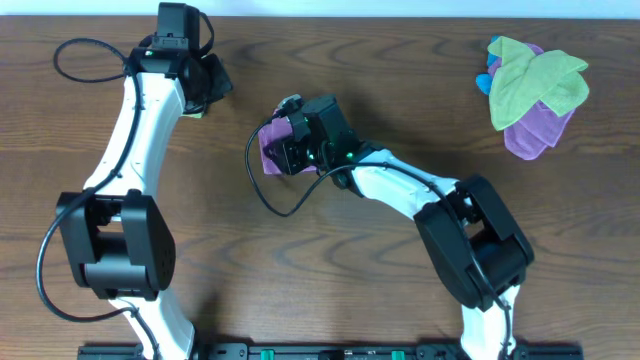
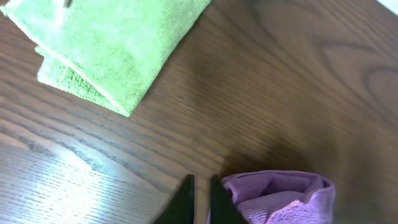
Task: Fold the cloth
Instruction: 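Press the folded purple cloth down, release, and withdraw the right gripper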
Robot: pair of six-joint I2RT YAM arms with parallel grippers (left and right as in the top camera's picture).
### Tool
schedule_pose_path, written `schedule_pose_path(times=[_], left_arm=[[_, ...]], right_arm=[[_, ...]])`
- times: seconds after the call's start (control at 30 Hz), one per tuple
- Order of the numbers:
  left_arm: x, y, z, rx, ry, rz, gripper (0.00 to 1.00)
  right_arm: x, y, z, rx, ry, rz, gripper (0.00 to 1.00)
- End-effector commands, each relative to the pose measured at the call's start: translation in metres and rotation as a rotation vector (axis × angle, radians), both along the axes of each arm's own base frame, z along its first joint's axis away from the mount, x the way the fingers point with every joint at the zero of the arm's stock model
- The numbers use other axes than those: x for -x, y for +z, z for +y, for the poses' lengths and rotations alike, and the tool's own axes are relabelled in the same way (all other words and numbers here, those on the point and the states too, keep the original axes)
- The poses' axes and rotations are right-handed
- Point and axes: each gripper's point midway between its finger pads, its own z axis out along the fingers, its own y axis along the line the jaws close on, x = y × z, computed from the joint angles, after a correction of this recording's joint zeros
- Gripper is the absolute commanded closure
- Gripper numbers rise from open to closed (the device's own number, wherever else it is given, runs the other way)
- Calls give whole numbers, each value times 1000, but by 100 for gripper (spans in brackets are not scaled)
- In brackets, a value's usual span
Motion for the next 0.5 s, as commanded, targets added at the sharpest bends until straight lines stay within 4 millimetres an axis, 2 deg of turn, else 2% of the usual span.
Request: schedule_pose_path(times=[0.0,0.07,0.17,0.23,0.37,0.47], left_arm=[[-2,22,0,7,-13,-48,75],[-2,22,-1,18,-16,-47,63],[-2,23,-7,79,-38,-45,53],[-1,25,-10,126,-51,-44,52],[-1,30,-12,230,-69,-48,49],[0,36,-16,317,-96,-54,46]], right_arm=[[-6,11,-4,-3,-5,-12,45],[-11,24,-16,3,-21,-23,36],[-20,46,-46,44,-48,-59,26],[-23,61,-69,74,-70,-74,21],[-24,86,-109,120,-114,-91,1],[-18,100,-134,144,-140,-77,1]])
